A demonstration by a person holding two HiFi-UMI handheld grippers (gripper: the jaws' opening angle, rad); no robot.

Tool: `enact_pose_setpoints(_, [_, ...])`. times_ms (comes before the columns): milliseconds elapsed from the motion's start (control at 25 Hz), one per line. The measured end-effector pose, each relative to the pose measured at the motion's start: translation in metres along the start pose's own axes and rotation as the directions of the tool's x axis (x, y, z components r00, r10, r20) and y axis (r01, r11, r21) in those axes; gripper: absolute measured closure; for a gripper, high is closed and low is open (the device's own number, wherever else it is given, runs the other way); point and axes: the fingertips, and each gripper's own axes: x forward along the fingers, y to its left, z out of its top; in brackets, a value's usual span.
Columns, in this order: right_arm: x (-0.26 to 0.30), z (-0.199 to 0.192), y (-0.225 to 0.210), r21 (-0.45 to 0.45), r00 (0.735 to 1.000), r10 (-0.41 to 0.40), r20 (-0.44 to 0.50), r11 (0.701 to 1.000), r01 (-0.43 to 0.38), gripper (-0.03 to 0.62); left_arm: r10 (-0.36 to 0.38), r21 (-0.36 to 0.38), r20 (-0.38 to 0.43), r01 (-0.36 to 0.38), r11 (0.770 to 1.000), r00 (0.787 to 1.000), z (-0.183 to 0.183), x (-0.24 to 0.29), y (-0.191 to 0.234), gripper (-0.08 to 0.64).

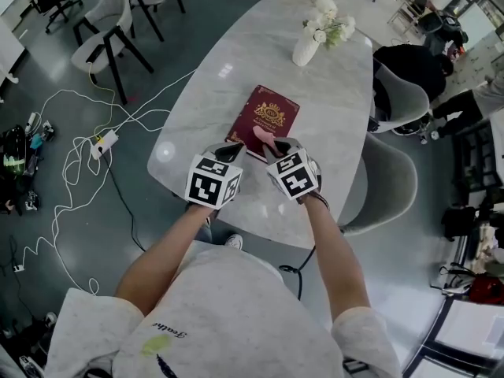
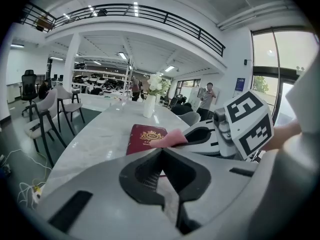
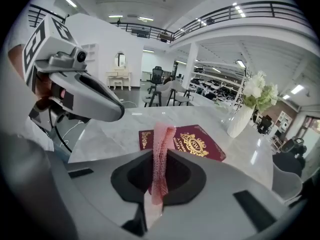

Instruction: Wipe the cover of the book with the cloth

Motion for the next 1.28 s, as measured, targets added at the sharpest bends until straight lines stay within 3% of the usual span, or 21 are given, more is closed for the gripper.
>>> enact_pose_setpoints(720, [0.014,0.054,-0.06,-0.018,0.994,-0.102,0.038,0.995,0.103,0.574,-0.047,0.028,-0.021,0.047,0.998,0.999,0.022,0.022,0.034,0.554])
enact_pose_setpoints(1280, [0.052,0.059,-0.112,0.005,0.983,-0.183,-0.02,0.983,0.183,0.574,-0.084,0.017,-0.043,0.085,0.996,0.996,0.034,0.047,0.063,0.554])
